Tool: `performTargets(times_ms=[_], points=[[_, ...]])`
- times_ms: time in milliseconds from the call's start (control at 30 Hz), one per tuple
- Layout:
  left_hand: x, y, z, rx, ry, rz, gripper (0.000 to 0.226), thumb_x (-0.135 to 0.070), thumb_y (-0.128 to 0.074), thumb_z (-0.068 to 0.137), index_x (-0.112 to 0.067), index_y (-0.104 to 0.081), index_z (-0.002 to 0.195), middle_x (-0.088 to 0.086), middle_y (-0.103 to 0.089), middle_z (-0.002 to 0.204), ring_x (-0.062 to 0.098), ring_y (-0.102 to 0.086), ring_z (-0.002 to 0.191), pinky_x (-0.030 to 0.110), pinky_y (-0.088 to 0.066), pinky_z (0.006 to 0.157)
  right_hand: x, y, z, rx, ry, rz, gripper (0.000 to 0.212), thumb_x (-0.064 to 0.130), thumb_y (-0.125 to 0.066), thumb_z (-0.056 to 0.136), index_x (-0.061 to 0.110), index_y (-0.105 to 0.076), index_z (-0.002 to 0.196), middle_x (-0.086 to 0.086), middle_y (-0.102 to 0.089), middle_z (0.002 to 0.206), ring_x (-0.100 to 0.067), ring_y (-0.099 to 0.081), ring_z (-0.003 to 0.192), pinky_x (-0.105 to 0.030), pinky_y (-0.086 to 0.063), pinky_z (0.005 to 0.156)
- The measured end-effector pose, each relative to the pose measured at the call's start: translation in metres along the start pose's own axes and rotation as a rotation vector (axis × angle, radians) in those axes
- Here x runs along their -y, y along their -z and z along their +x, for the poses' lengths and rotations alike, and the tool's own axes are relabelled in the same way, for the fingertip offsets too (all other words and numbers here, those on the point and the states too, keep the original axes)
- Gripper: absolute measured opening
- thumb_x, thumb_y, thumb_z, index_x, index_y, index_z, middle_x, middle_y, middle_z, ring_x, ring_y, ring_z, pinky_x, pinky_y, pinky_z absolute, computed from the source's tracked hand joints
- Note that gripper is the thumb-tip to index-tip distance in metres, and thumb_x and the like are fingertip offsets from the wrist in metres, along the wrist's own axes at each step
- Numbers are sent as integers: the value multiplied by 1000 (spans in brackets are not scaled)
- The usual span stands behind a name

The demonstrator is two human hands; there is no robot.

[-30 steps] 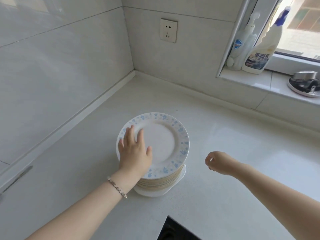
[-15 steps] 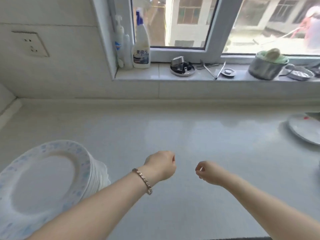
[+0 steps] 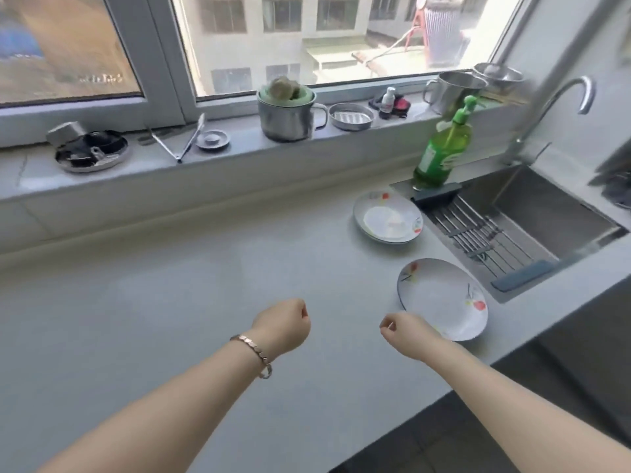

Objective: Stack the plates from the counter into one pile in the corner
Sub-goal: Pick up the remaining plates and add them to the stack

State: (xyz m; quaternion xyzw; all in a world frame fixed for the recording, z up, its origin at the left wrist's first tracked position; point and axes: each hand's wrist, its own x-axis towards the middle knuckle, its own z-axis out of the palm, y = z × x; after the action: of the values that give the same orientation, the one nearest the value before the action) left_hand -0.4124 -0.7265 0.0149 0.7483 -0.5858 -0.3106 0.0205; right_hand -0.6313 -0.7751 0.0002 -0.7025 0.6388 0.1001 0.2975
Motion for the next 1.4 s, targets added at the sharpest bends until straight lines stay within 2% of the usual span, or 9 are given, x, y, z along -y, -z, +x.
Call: performTargets(times_ms=[233,400,567,700,800,900,1133,1233,1400], points=[[-89,-27,56,43,-5,6,21,-17,-38,88,-20,-59,93,2,-64,104,23,-56,83,25,-41,69,-127,64,47,-193,-313,103,43,11,-39,91,11,-43,133,-15,-37,139,-33,-49,119,-36,-40,98],[-114,-34,77,67,5,36,25,-19,-38,89,-20,-61,98,0,-68,99,21,-56,80,24,-40,66,-175,61,67,-147,-588,309,49,14,-44,91,1,-28,135,-21,-42,133,-38,-51,113,-35,-42,82],[-115,-35,90,80,14,59,24,-19,-39,90,-19,-61,98,1,-69,100,22,-58,81,26,-44,69,-189,28,77,-133,-633,911,36,15,-50,87,0,-48,119,-18,-58,114,-35,-61,99,-47,-53,87],[-108,-36,92,90,61,14,22,-17,-39,90,-16,-61,96,4,-71,97,24,-65,91,31,-51,78,-188,17,83,-196,-619,1032,31,8,-48,87,1,-54,117,-20,-61,117,-38,-58,106,-50,-49,94],[-99,-37,93,99,90,0,19,-19,-40,90,-19,-59,91,3,-71,96,23,-66,91,31,-52,79,-185,25,82,-287,-550,1011,21,7,-47,89,4,-58,107,-16,-63,110,-33,-58,97,-39,-50,86],[-87,-37,90,102,123,-9,18,-20,-40,90,-21,-58,90,1,-71,94,23,-67,89,30,-52,77,-172,42,80,-345,-427,952,13,7,-48,87,9,-57,96,-11,-62,95,-32,-60,89,-43,-56,78],[-20,-31,56,-12,340,-219,20,-18,-43,87,-25,-55,72,-10,-66,68,18,-69,77,31,-54,71,-85,77,84,-191,-10,910,18,3,-54,82,14,-64,72,-9,-65,68,-23,-64,62,-25,-56,45],[16,-16,28,-144,444,-325,21,-17,-45,86,-23,-57,71,-8,-66,63,13,-65,64,23,-45,54,-28,73,79,-89,155,842,16,6,-55,81,11,-66,71,-12,-68,69,-24,-65,58,-28,-56,49],[83,18,-41,-366,594,-437,24,-14,-45,86,-24,-56,68,-5,-68,67,18,-65,69,23,-43,59,68,41,54,25,378,707,14,13,-55,81,9,-68,78,-17,-71,72,-34,-69,61,-40,-57,60]])
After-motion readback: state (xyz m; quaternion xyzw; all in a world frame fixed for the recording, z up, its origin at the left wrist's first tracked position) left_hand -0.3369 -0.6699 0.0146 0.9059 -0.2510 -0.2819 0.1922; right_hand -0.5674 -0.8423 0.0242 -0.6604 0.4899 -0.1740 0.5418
